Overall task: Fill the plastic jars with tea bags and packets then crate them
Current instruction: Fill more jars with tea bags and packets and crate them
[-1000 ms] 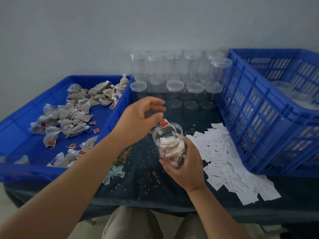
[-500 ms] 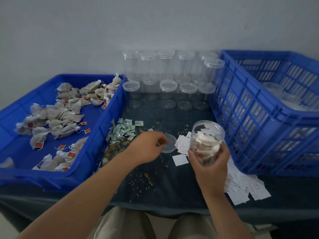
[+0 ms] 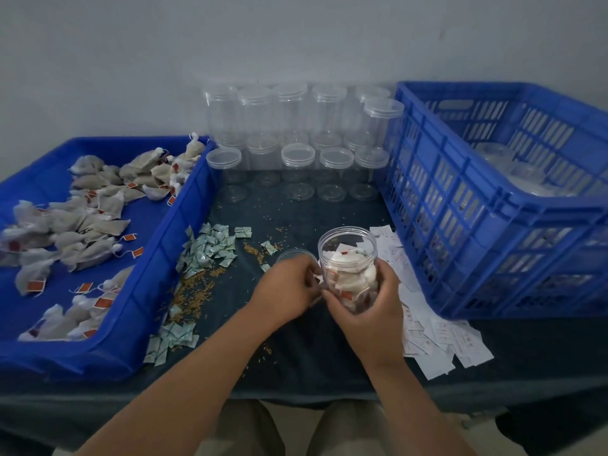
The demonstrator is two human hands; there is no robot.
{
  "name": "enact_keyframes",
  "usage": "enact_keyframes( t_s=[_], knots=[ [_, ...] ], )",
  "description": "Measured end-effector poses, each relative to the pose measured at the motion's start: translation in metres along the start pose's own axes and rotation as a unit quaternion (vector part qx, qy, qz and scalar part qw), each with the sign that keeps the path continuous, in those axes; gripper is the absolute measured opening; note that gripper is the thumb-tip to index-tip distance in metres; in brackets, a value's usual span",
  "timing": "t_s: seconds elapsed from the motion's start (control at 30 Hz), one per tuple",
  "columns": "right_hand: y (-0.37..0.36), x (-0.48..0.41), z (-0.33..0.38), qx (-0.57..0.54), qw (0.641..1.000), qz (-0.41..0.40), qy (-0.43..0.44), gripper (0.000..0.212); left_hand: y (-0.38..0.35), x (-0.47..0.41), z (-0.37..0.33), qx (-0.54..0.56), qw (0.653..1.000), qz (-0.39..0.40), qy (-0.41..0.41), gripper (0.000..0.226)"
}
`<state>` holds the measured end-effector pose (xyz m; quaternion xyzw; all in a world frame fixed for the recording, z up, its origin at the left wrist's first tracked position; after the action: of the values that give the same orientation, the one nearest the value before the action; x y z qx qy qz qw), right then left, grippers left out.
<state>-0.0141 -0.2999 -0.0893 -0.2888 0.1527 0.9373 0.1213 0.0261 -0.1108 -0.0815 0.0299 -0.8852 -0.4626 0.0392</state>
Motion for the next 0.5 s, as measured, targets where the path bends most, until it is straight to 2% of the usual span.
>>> enact_keyframes(
  t_s=[0.07, 0.13, 0.2, 0.23, 0.3, 0.4, 0.47, 0.5],
  knots=[
    [0.001, 0.001, 0.001, 0.005, 1.000, -0.001, 0.001, 0.093, 0.034, 0.001, 0.004, 0.075, 0.995, -0.064, 0.024, 0.010],
    [0.001, 0.000, -0.001, 0.010, 1.000, 0.000, 0.001, 0.093, 0.081, 0.010, 0.000, 0.151, 0.974, -0.167, 0.020, 0.005],
    [-0.001, 0.001, -0.001, 0.017, 1.000, 0.005, 0.004, 0.093, 0.122, 0.026, -0.018, 0.212, 0.942, -0.254, -0.053, 0.009],
    [-0.001, 0.001, -0.001, 0.019, 1.000, 0.008, 0.005, 0.094, 0.134, 0.035, -0.034, 0.211, 0.932, -0.272, -0.109, 0.011],
    [-0.002, 0.000, 0.001, 0.021, 1.000, 0.012, 0.012, 0.094, 0.130, 0.043, -0.068, 0.153, 0.938, -0.226, -0.214, 0.016],
    [-0.002, 0.001, 0.008, 0.039, 0.998, 0.018, 0.039, 0.093, 0.080, 0.039, -0.084, -0.018, 0.966, -0.061, -0.250, 0.024],
    [-0.004, 0.002, 0.009, 0.046, 0.997, 0.022, 0.050, 0.094, 0.070, 0.040, -0.079, -0.001, 0.966, -0.032, -0.255, 0.028],
    [-0.004, 0.003, 0.008, 0.046, 0.997, 0.023, 0.050, 0.094, 0.078, 0.041, -0.076, 0.055, 0.965, -0.060, -0.250, 0.028]
  ],
)
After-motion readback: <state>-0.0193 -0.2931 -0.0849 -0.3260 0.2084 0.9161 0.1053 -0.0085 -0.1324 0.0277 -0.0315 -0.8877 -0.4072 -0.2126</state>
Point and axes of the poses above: each hand's wrist, its own x-axis away from the middle knuckle, its own y-axis out of the back of the hand, z = x × y, the point moved 10 cm from there along -x, towards the middle knuckle, and after that the axes turned 9 degrees about y, right-handed, at the moved point
